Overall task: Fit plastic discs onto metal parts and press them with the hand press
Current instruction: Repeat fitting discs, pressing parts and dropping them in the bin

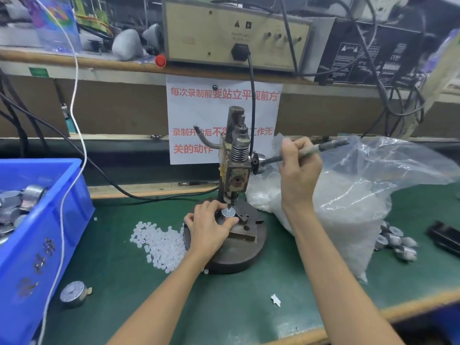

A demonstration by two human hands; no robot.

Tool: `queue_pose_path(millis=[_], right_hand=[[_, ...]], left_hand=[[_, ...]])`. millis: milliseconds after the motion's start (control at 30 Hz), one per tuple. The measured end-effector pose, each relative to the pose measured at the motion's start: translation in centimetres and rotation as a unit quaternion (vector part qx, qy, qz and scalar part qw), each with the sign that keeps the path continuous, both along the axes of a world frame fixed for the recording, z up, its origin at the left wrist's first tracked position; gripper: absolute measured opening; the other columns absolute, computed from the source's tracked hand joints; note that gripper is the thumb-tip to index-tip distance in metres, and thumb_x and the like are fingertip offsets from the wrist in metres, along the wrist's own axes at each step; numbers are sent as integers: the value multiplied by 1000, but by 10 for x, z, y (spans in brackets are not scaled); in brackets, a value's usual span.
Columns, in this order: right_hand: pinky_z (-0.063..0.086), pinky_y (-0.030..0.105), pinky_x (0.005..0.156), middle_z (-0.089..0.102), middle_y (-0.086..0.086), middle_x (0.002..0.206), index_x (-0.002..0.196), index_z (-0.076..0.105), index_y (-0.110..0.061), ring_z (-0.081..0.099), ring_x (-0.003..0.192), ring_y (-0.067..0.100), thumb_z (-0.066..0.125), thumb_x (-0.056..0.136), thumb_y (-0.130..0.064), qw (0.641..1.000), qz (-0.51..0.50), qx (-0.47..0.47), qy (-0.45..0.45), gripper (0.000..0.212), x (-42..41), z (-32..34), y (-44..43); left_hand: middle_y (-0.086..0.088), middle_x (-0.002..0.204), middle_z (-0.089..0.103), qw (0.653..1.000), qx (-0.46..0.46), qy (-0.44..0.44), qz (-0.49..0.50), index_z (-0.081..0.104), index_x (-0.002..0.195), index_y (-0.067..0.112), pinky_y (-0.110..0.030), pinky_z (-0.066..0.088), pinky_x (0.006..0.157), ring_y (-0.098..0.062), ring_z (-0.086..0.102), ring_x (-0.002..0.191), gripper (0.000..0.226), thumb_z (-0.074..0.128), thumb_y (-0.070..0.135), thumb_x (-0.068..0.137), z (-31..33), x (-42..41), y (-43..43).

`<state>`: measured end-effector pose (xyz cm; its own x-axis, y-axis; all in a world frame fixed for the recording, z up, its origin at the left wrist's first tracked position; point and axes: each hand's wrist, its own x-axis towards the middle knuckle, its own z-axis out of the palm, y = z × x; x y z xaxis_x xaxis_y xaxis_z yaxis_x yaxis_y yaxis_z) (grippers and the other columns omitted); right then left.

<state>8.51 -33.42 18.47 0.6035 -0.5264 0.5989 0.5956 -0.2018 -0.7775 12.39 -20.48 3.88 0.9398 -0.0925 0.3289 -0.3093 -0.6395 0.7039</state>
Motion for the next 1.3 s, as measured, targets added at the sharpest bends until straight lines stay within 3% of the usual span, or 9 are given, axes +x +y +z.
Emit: queue_pose_path(millis=[67,367,467,533,667,800,1000,1200,1300], right_hand=[[26,31,52,36,-13,56,64,34,-17,29,54,8,50,89,-19,1000,21,17,-9,30,-5,-10,4],[37,29,60,44,-17,55,67,41,-25,37,55,2,51,94,-25,997,-71,15,29,29,27,22,8],[42,25,66,60,-6,82,101,57,-13,49,67,3,51,95,-9,996,-20,46,79,10,46,37,3],[47,21,67,63,-3,103,124,53,-10,55,71,2,48,94,0,992,18,71,102,32,44,21,2],[47,31,76,64,-10,86,92,61,-25,58,76,6,52,90,-4,979,-81,90,162,23,4,-74,14],[44,29,66,65,-3,73,90,64,-13,53,57,4,48,89,2,957,-2,17,291,22,-33,-147,23],[49,22,66,68,-8,88,102,63,-20,57,58,-1,49,94,-5,954,61,-18,292,23,-49,-152,16],[43,22,47,58,-3,56,93,62,-19,53,49,10,55,95,-18,944,157,18,289,7,-90,-155,12],[43,24,45,55,3,59,94,60,-16,51,48,12,49,98,-18,944,135,36,299,12,-127,-164,2]], left_hand=[[18,91,47,1000,-1,0,0,49,90,37,-26,13,79,-7,42,102,28,68,51,75,0,0,0],[16,95,52,1000,3,-20,10,57,95,32,-27,15,82,-10,44,104,29,68,50,76,-4,0,-1],[13,99,55,1000,9,-29,9,59,98,30,-29,17,85,-11,45,105,29,67,49,77,-5,-1,-1],[12,100,55,999,24,-32,6,58,100,30,-31,19,86,-12,44,105,30,65,50,79,-5,-1,-1],[11,100,55,999,26,-36,6,58,100,30,-32,19,87,-12,44,104,28,64,49,80,-5,0,0],[9,100,58,999,17,-38,8,60,99,27,-31,18,85,-14,45,106,28,66,45,79,-2,-2,-2],[6,114,60,993,-20,-115,-15,64,100,18,-27,21,88,-15,48,114,31,74,35,76,-5,-35,4],[12,93,59,989,-86,-74,-100,61,96,18,-15,24,86,-8,56,85,24,73,14,76,-6,-100,-10],[13,85,55,983,-109,-41,-143,59,88,20,-24,36,82,-2,53,79,22,72,10,74,-9,-130,-26]])
